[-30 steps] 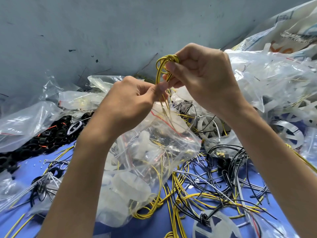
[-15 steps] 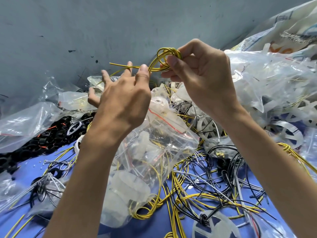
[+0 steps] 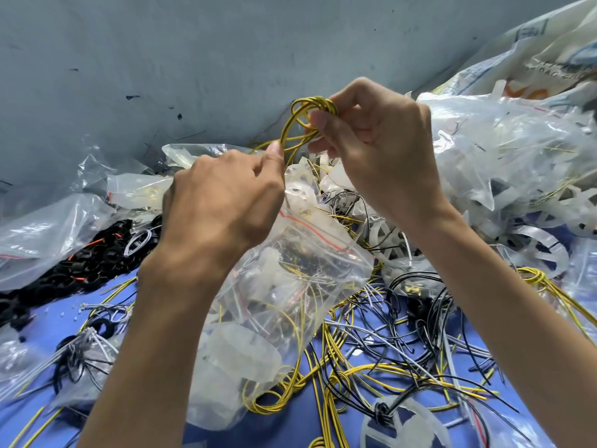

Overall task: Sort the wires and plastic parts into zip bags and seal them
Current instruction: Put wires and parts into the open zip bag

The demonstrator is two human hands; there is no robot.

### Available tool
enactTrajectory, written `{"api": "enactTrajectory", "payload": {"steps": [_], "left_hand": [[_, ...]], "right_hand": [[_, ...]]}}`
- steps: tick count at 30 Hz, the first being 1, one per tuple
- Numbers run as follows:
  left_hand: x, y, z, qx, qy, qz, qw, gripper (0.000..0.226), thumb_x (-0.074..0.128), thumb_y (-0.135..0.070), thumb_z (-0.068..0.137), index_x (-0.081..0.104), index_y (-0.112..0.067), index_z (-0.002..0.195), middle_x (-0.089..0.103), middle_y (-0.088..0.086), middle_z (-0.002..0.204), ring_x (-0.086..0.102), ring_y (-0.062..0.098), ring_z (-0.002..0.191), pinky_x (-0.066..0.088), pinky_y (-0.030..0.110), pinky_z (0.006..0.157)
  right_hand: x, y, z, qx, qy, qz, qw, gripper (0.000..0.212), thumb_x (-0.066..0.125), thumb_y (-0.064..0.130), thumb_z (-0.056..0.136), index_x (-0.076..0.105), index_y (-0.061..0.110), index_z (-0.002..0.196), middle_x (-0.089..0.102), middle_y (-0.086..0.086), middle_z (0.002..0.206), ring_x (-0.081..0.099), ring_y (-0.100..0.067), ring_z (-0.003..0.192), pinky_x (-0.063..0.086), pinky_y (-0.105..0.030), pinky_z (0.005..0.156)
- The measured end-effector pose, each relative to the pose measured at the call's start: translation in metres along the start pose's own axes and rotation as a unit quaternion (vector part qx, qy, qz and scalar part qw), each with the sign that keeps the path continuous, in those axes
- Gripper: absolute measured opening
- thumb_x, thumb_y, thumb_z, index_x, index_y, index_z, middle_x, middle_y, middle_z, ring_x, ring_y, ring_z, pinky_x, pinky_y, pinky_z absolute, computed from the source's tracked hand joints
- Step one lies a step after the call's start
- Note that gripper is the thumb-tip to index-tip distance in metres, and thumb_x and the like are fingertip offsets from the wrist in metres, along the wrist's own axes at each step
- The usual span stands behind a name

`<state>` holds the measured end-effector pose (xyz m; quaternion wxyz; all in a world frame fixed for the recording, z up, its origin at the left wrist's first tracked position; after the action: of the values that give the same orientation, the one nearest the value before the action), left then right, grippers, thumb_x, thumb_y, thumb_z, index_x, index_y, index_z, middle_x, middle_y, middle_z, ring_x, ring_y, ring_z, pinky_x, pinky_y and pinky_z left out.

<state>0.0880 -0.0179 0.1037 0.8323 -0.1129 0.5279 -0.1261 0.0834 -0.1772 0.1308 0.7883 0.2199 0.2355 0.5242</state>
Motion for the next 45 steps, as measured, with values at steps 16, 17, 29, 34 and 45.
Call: {"api": "enactTrajectory", "payload": {"steps": [16,17,29,34,45], "left_hand": [[-0.007,-0.021,0.000,0.107,-0.051,-0.219,0.969,0.013,0.060,-0.032,0.087,0.072,-0.025,0.085,0.070,-0.014,0.079,0.063,0.002,0.073,0.047,0.019,0.071],[-0.005,-0.021,0.000,0.109,-0.043,-0.235,0.965,0.016,0.059,-0.034,0.089,0.071,-0.024,0.082,0.070,-0.015,0.077,0.063,0.000,0.072,0.047,0.019,0.071],[0.007,-0.028,0.000,0.131,0.082,-0.442,0.884,0.024,0.055,-0.006,0.093,0.072,-0.018,0.082,0.075,-0.004,0.079,0.068,0.003,0.071,0.052,0.012,0.067],[0.006,-0.022,0.003,0.103,0.063,-0.508,0.853,0.018,0.058,-0.009,0.091,0.069,-0.022,0.086,0.071,-0.014,0.074,0.068,0.002,0.073,0.054,0.015,0.070],[-0.019,-0.007,0.007,0.105,-0.059,-0.579,0.806,0.017,0.060,-0.011,0.090,0.067,-0.017,0.104,0.071,-0.019,0.081,0.061,0.005,0.085,0.052,0.021,0.086]], "right_hand": [[-0.011,-0.009,0.005,0.009,-0.024,-0.032,0.999,0.015,0.068,0.022,0.083,0.064,0.010,0.076,0.070,0.001,0.067,0.069,-0.006,0.058,0.058,-0.042,0.060],[-0.011,-0.009,0.005,0.009,-0.024,-0.031,0.999,0.015,0.068,0.022,0.083,0.064,0.009,0.076,0.070,0.001,0.067,0.069,-0.006,0.058,0.058,-0.042,0.060],[0.000,-0.003,-0.001,0.042,0.003,0.076,0.996,0.018,0.068,0.012,0.084,0.058,0.020,0.070,0.071,-0.002,0.068,0.071,-0.015,0.061,0.059,-0.035,0.062],[0.002,0.003,-0.004,0.055,-0.002,0.120,0.991,0.022,0.069,0.011,0.084,0.058,0.022,0.069,0.071,-0.001,0.070,0.070,-0.013,0.065,0.055,-0.032,0.067],[0.009,-0.003,-0.008,0.130,0.032,0.162,0.978,0.017,0.062,0.013,0.090,0.059,0.013,0.073,0.072,-0.005,0.069,0.069,-0.016,0.059,0.047,-0.017,0.051]]}}
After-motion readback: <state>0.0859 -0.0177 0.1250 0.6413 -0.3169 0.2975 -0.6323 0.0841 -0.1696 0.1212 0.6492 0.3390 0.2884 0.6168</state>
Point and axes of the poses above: each hand's wrist, its own z-axis towards the middle knuckle, its own x-axis out of the palm, y = z × x, the point moved 10 cm from there along z, towards the middle knuckle
